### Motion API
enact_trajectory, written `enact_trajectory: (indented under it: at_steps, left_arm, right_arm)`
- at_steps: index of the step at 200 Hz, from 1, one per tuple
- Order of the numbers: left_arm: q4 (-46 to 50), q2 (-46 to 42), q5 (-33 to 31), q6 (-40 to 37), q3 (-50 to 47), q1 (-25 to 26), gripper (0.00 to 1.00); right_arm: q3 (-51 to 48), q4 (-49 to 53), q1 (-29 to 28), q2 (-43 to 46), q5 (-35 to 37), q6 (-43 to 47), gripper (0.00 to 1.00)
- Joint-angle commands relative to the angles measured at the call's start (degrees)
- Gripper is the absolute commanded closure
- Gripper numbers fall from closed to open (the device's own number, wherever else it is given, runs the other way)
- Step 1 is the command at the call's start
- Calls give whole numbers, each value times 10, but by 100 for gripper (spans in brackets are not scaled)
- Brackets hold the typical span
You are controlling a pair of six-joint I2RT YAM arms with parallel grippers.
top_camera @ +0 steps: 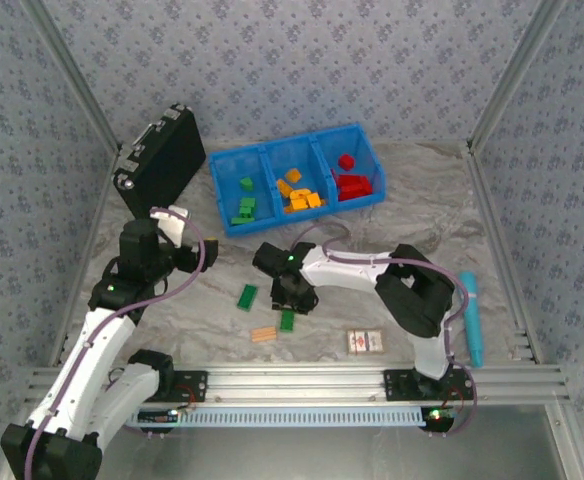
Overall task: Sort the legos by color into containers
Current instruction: Pick up the lego from the bottom-center of the table.
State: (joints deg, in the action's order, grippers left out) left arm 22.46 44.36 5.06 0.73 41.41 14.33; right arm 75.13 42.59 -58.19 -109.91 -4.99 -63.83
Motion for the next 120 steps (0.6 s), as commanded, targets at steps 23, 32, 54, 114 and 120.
enact_trajectory:
  at_steps: [23, 32, 54, 114, 120]
  left_arm:
    - [1, 1, -7, -3, 3, 2, 0]
    - [1, 1, -8, -4, 3, 1, 0]
    - [2, 4, -11, -5, 3, 1, 0]
    - [4, -25, -41, -6, 0, -17, 0]
    - [3, -25, -43, -7, -1, -17, 0]
  right_arm:
    - [29, 51, -10, -21, 23, 49, 69]
    - [30, 51, -9, -20, 27, 55, 71]
    - [48, 58, -8, -16, 45, 68, 72]
    - [160, 99, 23, -25, 118, 162, 73]
    - [176, 99, 30, -27, 124, 175, 73]
